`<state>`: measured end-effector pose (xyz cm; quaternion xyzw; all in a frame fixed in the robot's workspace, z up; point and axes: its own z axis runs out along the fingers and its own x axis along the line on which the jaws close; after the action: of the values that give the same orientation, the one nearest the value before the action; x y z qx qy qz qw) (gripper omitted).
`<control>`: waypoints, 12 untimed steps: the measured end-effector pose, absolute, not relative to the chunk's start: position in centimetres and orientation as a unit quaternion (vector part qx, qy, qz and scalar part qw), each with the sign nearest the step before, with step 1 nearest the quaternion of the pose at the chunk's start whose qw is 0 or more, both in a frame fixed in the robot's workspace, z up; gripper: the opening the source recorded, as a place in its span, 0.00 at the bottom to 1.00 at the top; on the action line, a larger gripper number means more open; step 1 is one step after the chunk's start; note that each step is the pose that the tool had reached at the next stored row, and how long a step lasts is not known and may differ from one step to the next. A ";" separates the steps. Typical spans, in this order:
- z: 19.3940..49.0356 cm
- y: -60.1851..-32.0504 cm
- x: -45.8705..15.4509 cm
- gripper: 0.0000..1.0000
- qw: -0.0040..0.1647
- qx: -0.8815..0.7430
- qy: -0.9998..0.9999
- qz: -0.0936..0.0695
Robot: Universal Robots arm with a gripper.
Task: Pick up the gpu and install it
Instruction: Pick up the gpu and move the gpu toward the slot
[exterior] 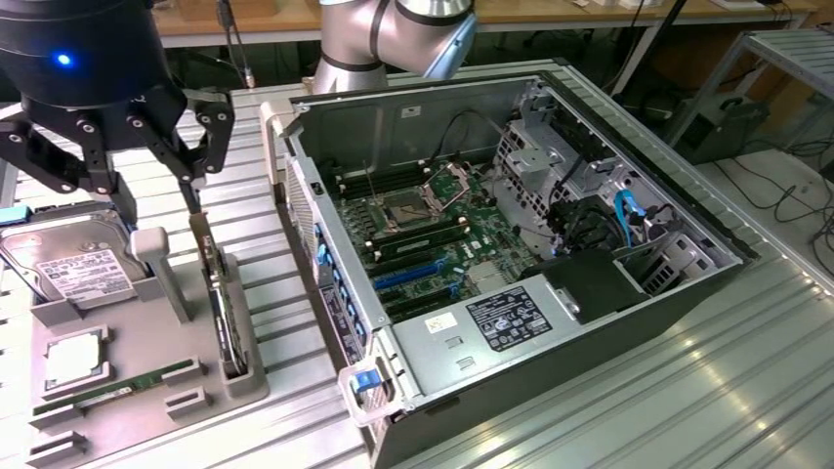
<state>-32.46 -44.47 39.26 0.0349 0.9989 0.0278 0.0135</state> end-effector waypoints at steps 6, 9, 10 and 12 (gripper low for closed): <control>39.2 -44.4 -32.5 0.66 0.013 0.029 0.999 0.028; 39.1 -44.4 -32.4 0.66 0.013 0.010 0.999 0.028; 39.1 -44.4 -32.3 0.66 0.012 0.004 1.000 0.028; 38.9 -44.4 -31.8 0.66 0.012 -0.007 1.000 0.028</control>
<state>-31.76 -44.41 38.92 -0.0072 0.9995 0.0283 0.0122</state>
